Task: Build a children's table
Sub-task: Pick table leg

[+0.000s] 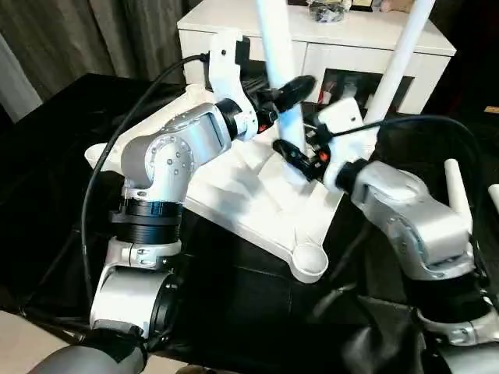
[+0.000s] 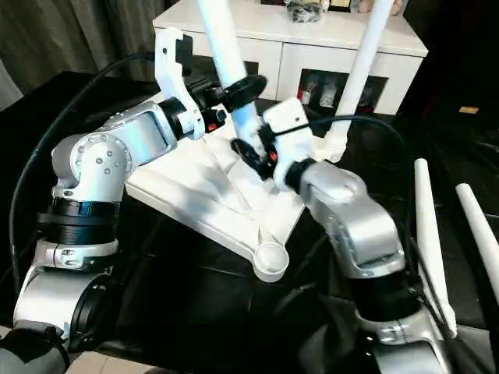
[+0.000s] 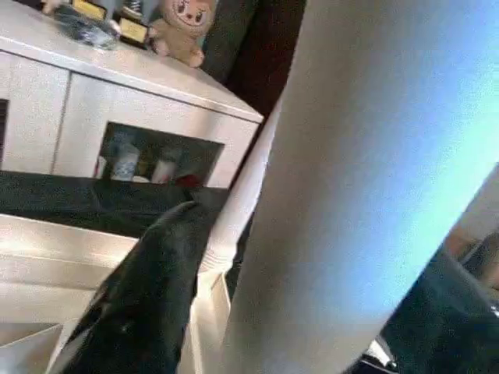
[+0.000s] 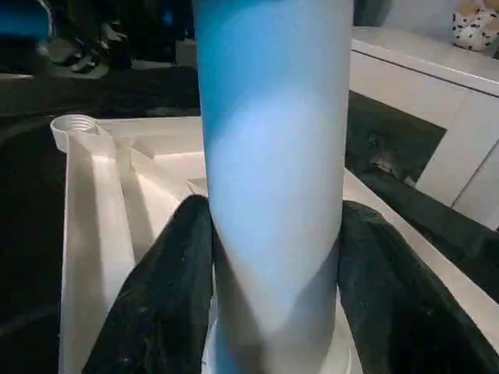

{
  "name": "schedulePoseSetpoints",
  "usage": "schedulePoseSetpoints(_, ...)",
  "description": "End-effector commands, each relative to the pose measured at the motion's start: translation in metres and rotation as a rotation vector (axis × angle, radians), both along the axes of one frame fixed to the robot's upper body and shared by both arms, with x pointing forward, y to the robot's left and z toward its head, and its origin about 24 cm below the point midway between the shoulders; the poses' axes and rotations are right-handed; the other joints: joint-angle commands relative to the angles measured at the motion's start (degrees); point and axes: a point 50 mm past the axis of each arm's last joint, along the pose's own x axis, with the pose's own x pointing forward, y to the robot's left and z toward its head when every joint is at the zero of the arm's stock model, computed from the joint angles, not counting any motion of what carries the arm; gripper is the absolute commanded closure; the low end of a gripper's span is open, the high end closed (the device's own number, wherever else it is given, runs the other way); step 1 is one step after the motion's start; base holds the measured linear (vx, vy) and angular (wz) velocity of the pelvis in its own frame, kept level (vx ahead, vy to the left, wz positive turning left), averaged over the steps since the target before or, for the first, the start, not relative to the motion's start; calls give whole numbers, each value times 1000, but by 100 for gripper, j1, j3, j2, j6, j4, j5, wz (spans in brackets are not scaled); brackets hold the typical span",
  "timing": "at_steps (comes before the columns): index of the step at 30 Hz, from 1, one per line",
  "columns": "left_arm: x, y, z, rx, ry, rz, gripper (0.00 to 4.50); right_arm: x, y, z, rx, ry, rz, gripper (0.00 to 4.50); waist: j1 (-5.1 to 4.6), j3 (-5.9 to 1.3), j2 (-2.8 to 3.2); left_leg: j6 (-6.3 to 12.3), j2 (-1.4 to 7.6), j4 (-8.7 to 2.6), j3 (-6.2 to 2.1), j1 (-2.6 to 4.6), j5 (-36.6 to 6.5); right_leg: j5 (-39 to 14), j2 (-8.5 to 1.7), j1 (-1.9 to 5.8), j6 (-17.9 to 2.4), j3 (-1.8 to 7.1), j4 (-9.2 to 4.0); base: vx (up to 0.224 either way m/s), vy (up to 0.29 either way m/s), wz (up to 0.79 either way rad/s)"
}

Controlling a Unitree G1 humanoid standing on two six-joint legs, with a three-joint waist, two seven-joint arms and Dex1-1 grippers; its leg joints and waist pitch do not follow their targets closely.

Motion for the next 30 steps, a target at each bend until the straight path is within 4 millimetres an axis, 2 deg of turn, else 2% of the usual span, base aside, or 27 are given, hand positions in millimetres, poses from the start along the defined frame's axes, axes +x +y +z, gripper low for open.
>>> schedulePoseSetpoints(1,-2,3,1,-10,-3,10,153,3,-2,10,8,-51,-19,264,-8,-406,-58,39,363,-463,-143,91,-990,-1486,-363,319,-1102,235,-426,0,0,0)
schedulePoseSetpoints(5,-2,3,1,-20,9,20,197,4,-1,10,7,-54,-25,264,-16,-405,-58,53,359,-463,-142,81,-983,-1430,-359,326,-1122,236,-417,0,0,0)
schedulePoseSetpoints(7,-1,3,2,-24,17,27,200,4,-1,10,9,-52,-29,264,-18,-402,-54,35,360,-464,-144,89,-1019,-1489,-360,319,-1125,234,-421,0,0,0)
schedulePoseSetpoints(8,-1,4,2,-30,26,30,203,4,-2,10,9,-51,-33,264,-28,-399,-71,33,360,-468,-144,81,-1048,-1511,-357,324,-1107,235,-432,0,0,0)
schedulePoseSetpoints(10,-1,4,2,-35,31,33,233,5,-2,10,4,-53,-36,264,-26,-399,-60,26,360,-470,-147,93,-1060,-1556,-360,316,-1093,233,-432,0,0,0)
schedulePoseSetpoints(15,0,6,3,-27,21,32,251,6,-2,11,2,-54,-40,264,-32,-395,-51,14,360,-475,-149,95,-1102,-1613,-357,305,-1043,236,-443,0,0,0)
schedulePoseSetpoints(16,0,6,3,-30,22,34,251,6,-2,11,4,-54,-40,208,-30,-397,-42,9,359,-475,-152,96,-1103,-1596,-355,304,-1049,235,-438,0,0,0)
schedulePoseSetpoints(17,0,6,3,-33,23,35,252,6,-2,11,9,-54,-36,194,-37,-396,-50,7,356,-476,-151,86,-1103,-1574,-355,311,-1052,235,-439,0,0,0)
schedulePoseSetpoints(19,0,7,4,-39,23,36,253,6,-3,13,23,-55,-30,188,-33,-397,-49,-2,358,-474,-150,91,-1096,-1558,-360,311,-1062,237,-436,0,0,0)
schedulePoseSetpoints(20,1,7,4,-42,25,37,254,6,-3,13,28,-55,-28,174,-22,-398,-8,-4,357,-474,-155,92,-1082,-1508,-362,310,-1085,238,-426,0,0,0)
schedulePoseSetpoints(22,1,8,4,-42,25,40,260,6,-3,14,43,-52,-22,152,-33,-400,-32,2,361,-480,-152,95,-1107,-1444,-350,311,-1103,234,-429,0,0,0)
schedulePoseSetpoints(23,1,8,4,-29,20,39,261,5,-3,14,49,-47,-17,150,-27,-401,-16,7,359,-479,-154,95,-1092,-1412,-354,313,-1113,236,-425,0,0,0)
schedulePoseSetpoints(24,1,8,4,-27,18,35,261,5,-3,15,59,-41,-2,135,-31,-400,-38,13,356,-479,-150,88,-1094,-1414,-353,320,-1113,236,-428,0,0,0)
schedulePoseSetpoints(25,1,8,5,-31,13,18,261,4,-4,17,87,-25,21,135,-27,-400,-33,34,353,-478,-149,94,-1113,-1429,-358,325,-1119,237,-431,0,0,0)
schedulePoseSetpoints(27,-2,8,7,-9,-8,-41,261,-2,-7,20,123,30,126,111,-18,-401,-30,66,359,-482,-157,100,-1146,-1489,-357,331,-1103,234,-429,0,0,0)
schedulePoseSetpoints(28,-7,7,8,31,-33,-128,261,-9,-12,20,141,109,232,104,1,-394,-18,109,366,-487,-163,116,-1149,-1485,-349,334,-1085,236,-427,0,0,0)
schedulePoseSetpoints(29,-7,7,8,31,-33,-128,261,-9,-12,20,141,109,232,98,6,-390,-11,120,368,-489,-165,122,-1147,-1474,-345,332,-1085,237,-419,0,0,0)
schedulePoseSetpoints(30,-13,6,9,59,-56,-202,261,-16,-17,17,138,165,304,89,5,-392,-7,117,374,-486,-159,121,-1103,-1388,-347,319,-1127,241,-419,0,0,0)
